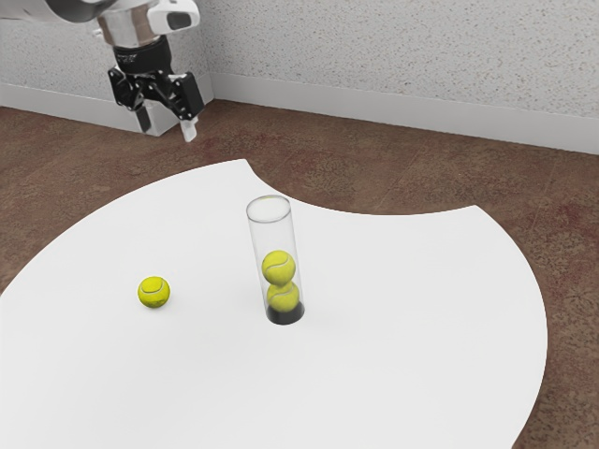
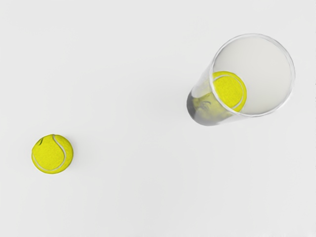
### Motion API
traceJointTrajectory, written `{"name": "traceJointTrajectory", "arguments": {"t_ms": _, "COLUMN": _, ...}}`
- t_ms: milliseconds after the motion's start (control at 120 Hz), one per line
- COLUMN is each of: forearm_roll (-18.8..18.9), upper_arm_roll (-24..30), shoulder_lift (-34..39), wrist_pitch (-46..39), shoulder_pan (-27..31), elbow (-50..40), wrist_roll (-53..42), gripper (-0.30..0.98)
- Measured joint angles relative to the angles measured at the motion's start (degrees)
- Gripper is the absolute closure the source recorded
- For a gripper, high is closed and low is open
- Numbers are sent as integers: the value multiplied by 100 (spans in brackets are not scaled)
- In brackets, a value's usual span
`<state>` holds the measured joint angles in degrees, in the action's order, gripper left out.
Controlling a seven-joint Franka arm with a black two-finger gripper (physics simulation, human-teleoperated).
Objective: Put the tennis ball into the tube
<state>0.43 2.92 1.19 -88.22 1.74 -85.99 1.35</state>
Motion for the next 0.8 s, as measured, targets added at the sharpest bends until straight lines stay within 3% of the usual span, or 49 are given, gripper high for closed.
{"name": "traceJointTrajectory", "arguments": {"t_ms": 167, "forearm_roll": 125, "upper_arm_roll": 170, "shoulder_lift": 271, "wrist_pitch": -11, "shoulder_pan": 66, "elbow": -229, "wrist_roll": 16, "gripper": 0}}
{"name": "traceJointTrajectory", "arguments": {"t_ms": 308, "forearm_roll": 187, "upper_arm_roll": 198, "shoulder_lift": 1417, "wrist_pitch": -310, "shoulder_pan": 73, "elbow": -1763, "wrist_roll": 34, "gripper": 0}}
{"name": "traceJointTrajectory", "arguments": {"t_ms": 458, "forearm_roll": 166, "upper_arm_roll": 184, "shoulder_lift": 1884, "wrist_pitch": -846, "shoulder_pan": 190, "elbow": -3038, "wrist_roll": 51, "gripper": 0}}
{"name": "traceJointTrajectory", "arguments": {"t_ms": 600, "forearm_roll": 101, "upper_arm_roll": 170, "shoulder_lift": 1815, "wrist_pitch": -1797, "shoulder_pan": 482, "elbow": -4146, "wrist_roll": 68, "gripper": 0}}
{"name": "traceJointTrajectory", "arguments": {"t_ms": 800, "forearm_roll": -40, "upper_arm_roll": -53, "shoulder_lift": 1249, "wrist_pitch": -2763, "shoulder_pan": 895, "elbow": -4486, "wrist_roll": 59, "gripper": 0}}
